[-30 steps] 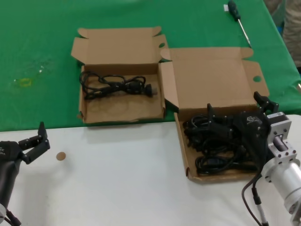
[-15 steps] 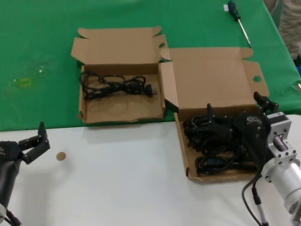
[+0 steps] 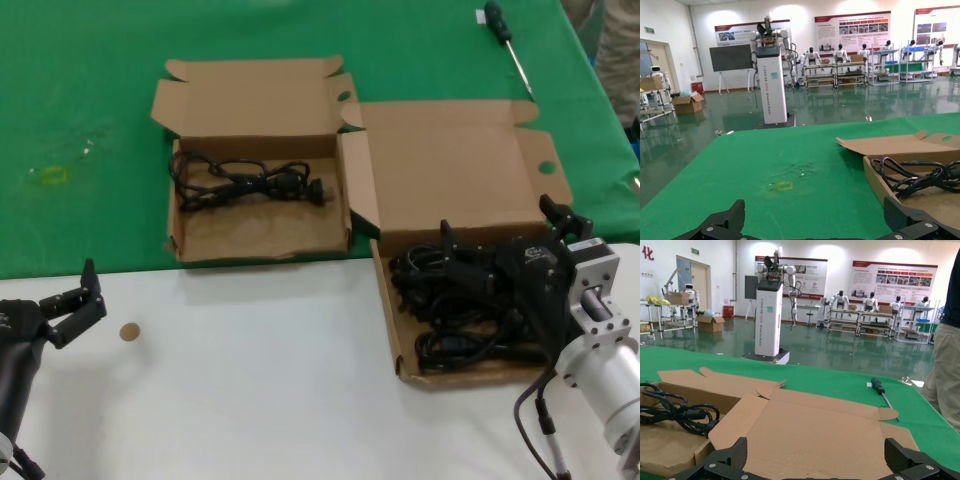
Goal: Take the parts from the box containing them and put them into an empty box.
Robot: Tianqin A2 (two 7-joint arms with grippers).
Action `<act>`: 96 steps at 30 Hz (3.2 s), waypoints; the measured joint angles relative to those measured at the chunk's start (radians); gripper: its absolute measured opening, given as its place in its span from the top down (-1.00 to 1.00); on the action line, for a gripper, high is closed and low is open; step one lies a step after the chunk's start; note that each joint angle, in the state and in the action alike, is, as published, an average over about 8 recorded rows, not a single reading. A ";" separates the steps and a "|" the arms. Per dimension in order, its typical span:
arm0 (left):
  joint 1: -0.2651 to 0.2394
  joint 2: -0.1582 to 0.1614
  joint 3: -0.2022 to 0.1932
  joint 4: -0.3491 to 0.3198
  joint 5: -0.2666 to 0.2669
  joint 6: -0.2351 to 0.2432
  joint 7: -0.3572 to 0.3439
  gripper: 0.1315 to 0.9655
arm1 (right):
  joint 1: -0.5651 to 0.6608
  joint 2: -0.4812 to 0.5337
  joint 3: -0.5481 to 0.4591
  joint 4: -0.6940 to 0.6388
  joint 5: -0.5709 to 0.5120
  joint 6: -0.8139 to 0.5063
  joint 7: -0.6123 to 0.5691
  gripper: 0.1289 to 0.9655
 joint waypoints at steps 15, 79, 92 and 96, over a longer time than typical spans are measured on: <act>0.000 0.000 0.000 0.000 0.000 0.000 0.000 -1.00 | 0.000 0.000 0.000 0.000 0.000 0.000 0.000 -1.00; 0.000 0.000 0.000 0.000 0.000 0.000 0.000 -1.00 | 0.000 0.000 0.000 0.000 0.000 0.000 0.000 -1.00; 0.000 0.000 0.000 0.000 0.000 0.000 0.000 -1.00 | 0.000 0.000 0.000 0.000 0.000 0.000 0.000 -1.00; 0.000 0.000 0.000 0.000 0.000 0.000 0.000 -1.00 | 0.000 0.000 0.000 0.000 0.000 0.000 0.000 -1.00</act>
